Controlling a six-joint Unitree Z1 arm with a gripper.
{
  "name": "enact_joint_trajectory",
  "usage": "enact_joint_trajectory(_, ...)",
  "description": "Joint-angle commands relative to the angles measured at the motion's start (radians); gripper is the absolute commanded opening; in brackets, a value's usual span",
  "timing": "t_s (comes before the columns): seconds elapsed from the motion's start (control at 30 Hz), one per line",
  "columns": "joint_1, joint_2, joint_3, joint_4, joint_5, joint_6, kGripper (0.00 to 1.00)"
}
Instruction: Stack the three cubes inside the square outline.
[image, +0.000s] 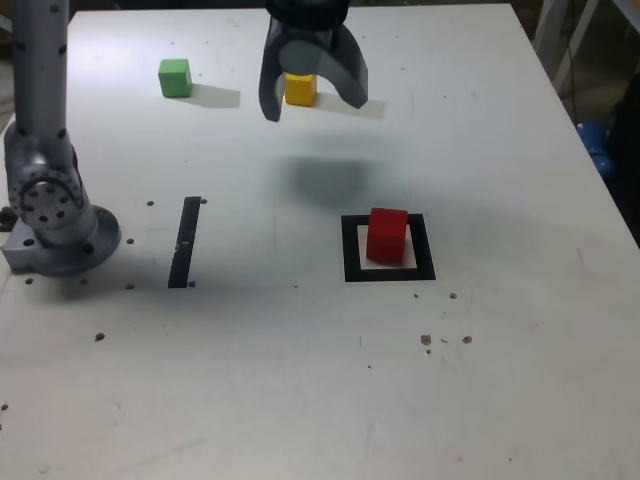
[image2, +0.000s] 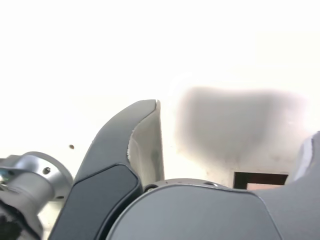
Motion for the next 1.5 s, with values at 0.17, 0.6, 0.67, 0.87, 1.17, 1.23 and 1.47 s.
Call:
enact_joint_trajectory(0.17,0.154,0.035,-0.051,-0.002,0.053,0.177,0.99)
enact_joint_trajectory(0.6,0.342,0.150,-0.190,-0.001,0.077,0.350,0.97)
enact_joint_trajectory(0.67,0.349,0.177,-0.210,0.001,0.077,0.360,0.97)
enact_joint_trajectory(0.87,0.353,0.246,-0.244,0.001,0.071,0.370,0.95)
enact_joint_trajectory(1.17,0.353,0.313,-0.289,0.014,0.059,0.368,0.83)
enact_joint_trajectory(1.23,0.354,0.322,-0.300,0.019,0.059,0.367,0.77)
enact_joint_trajectory(1.47,0.359,0.340,-0.323,0.026,0.059,0.356,0.52)
